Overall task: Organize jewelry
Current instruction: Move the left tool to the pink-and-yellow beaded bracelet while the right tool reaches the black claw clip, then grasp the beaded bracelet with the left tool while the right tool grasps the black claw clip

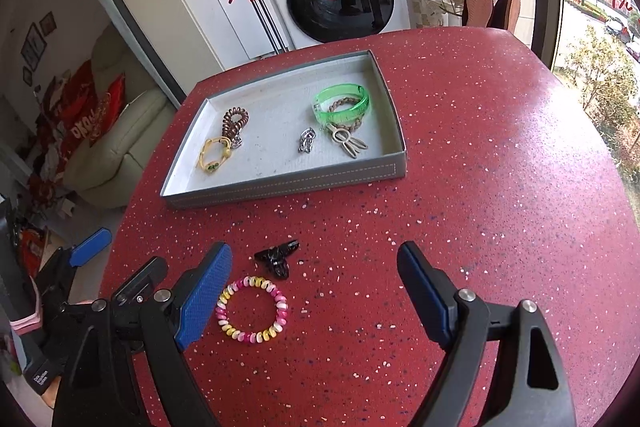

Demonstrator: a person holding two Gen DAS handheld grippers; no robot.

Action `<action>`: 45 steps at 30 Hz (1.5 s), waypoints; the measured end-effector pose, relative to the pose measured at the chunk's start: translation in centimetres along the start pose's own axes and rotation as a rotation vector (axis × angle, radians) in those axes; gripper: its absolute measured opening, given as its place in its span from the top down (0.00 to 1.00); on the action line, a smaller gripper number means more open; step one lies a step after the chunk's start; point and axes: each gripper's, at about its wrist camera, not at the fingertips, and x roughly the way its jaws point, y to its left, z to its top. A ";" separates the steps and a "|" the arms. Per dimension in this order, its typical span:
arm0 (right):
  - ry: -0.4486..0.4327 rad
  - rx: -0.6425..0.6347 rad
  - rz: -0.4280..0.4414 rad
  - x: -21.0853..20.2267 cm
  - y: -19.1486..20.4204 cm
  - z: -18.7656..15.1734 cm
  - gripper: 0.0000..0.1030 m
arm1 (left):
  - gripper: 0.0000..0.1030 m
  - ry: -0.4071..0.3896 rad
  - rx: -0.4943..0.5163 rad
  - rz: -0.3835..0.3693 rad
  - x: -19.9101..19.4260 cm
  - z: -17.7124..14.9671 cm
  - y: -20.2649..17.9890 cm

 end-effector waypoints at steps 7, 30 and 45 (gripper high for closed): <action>0.042 -0.018 -0.003 0.6 -0.1 -1.3 0.16 | 0.00 0.047 0.012 -0.013 -0.2 -3.2 -1.2; 0.228 -0.190 0.049 8.3 3.3 -0.3 0.53 | 0.04 0.145 -0.037 -0.043 2.2 -5.3 -3.2; 0.230 -0.231 0.012 8.8 3.6 -0.7 0.82 | 0.26 0.160 0.018 -0.053 2.9 -5.1 -4.5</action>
